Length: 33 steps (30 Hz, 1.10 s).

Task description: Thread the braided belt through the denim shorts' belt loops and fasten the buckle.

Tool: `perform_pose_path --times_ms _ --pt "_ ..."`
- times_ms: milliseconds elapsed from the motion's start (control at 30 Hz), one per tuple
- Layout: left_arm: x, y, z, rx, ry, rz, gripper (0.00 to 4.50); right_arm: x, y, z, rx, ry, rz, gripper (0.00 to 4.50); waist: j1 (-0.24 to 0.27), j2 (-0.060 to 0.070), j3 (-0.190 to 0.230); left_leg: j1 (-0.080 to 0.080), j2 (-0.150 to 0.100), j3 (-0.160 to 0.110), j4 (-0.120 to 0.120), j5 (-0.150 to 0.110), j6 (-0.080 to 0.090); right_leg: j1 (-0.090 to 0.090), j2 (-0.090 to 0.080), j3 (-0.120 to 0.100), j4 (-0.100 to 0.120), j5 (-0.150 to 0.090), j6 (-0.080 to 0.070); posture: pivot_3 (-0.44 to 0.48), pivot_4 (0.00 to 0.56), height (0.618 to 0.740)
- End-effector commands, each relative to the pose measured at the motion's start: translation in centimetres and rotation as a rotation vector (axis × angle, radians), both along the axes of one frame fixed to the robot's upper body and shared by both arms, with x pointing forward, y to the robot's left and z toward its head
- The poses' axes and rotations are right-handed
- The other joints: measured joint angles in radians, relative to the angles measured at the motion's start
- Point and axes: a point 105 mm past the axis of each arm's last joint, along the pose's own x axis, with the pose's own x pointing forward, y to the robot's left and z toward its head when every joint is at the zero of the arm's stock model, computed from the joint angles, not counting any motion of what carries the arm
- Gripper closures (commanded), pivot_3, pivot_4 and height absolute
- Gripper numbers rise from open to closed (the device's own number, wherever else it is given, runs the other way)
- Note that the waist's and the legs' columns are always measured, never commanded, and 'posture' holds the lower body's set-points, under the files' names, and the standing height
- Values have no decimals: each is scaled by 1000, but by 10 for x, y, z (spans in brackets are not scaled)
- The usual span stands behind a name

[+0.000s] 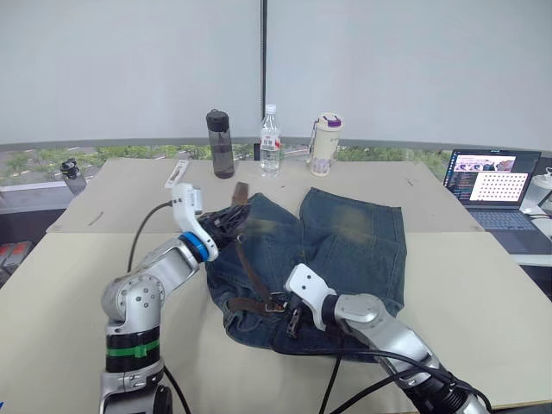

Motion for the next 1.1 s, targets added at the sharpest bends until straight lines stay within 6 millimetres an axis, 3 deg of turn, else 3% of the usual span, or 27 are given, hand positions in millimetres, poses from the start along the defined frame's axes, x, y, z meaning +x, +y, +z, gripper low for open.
perform_pose_path --times_ms 33,233,400,500,667,1033,1100 --pt "-5 -27 -8 48 26 -129 4500 -10 -7 -39 -89 127 -8 4445 -1 1 0 0 0 0 0 0 0 0 0 0 0 0 0 0 150 740" --pt "-2 -78 -30 89 80 -283 4500 -24 -9 -43 -87 163 41 4445 4 1 -1 1 0 0 0 0 0 0 0 0 0 -1 1 0 150 740" --pt "-2 -132 -18 66 53 -456 4500 -37 -13 -53 -104 228 47 4445 9 1 -1 -1 -2 -1 1 0 0 0 0 0 -2 -2 0 0 150 740" --pt "-1 -142 -14 63 43 -488 4500 -42 -15 -57 -118 237 51 4445 6 2 -2 -2 -2 -1 1 0 0 0 0 0 -3 -2 0 0 150 740" --pt "-2 -167 -32 117 88 -557 4500 -42 -15 -57 -100 230 41 4445 2 7 -4 -2 -2 -2 0 0 1 0 1 0 -2 -3 5 0 150 740" --pt "-8 -213 -90 323 162 -640 4500 -42 -11 -58 -82 225 46 4445 0 7 -4 -3 -5 -6 1 -1 0 -1 0 0 -3 -6 6 0 150 740" --pt "-4 -213 -102 377 170 -607 4500 -41 -12 -59 -82 227 45 4445 0 7 -4 -3 -6 -7 1 -1 0 -1 0 0 -3 -5 6 0 150 740"
